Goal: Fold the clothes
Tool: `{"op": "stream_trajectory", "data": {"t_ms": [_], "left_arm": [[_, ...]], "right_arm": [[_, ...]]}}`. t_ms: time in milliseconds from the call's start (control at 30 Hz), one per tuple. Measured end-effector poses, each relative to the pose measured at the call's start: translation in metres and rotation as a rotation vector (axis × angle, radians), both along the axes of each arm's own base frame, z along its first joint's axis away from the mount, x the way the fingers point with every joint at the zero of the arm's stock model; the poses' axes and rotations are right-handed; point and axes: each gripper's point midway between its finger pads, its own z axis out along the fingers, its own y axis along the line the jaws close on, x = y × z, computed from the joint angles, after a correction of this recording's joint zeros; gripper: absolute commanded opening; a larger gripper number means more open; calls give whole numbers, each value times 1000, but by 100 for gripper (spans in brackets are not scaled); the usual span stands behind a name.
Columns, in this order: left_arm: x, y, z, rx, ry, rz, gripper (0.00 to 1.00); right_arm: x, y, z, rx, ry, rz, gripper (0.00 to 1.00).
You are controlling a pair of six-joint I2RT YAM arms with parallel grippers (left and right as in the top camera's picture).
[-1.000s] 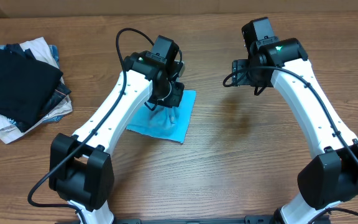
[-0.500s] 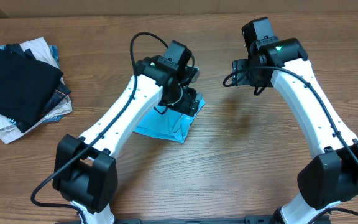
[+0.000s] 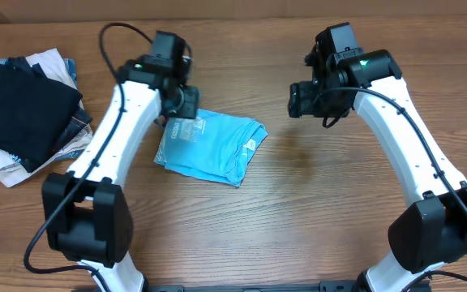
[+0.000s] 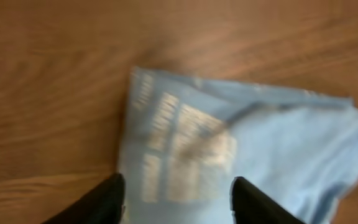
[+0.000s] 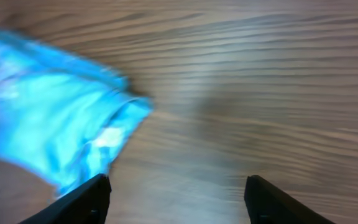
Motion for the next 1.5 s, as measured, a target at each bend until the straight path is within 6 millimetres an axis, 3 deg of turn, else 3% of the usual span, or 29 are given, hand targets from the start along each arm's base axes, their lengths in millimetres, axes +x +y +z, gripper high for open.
{"op": "stream_trajectory", "data": {"t_ms": [67,233,300,400,633,800,900,1000,1100,1233,1367,1500], "left_arm": [[13,10,4,-4,-46,26,45],[40,13,10,-6,-151,4,44],[45,12,3,-2,-154,-6,44],[47,12,-25,13,-101,-20,43],[27,16,-105,53,112,-24,47],[-7,25,-115,90,264,-18,30],[-43,35,-114,133,413,-3,20],[-99,48,-104,189,643,42,17],[-131,54,-93,221,782,77,16],[-143,55,-87,232,838,98,17],[-140,54,-89,227,822,107,21],[-135,52,-92,214,801,111,21]], "right_arm": [[-3,16,1,85,8,46,56],[-25,59,-11,269,72,167,55],[-38,73,-19,320,109,204,54],[-55,92,-28,390,154,255,54],[-87,131,-36,528,216,368,55],[-101,150,-54,551,299,388,54],[-108,150,-74,533,380,359,54],[-116,143,-94,496,460,319,54],[-116,132,-102,451,484,282,54],[-113,113,-109,384,500,228,54],[-118,95,-116,306,530,199,61],[-132,90,-117,262,563,240,63]]}}
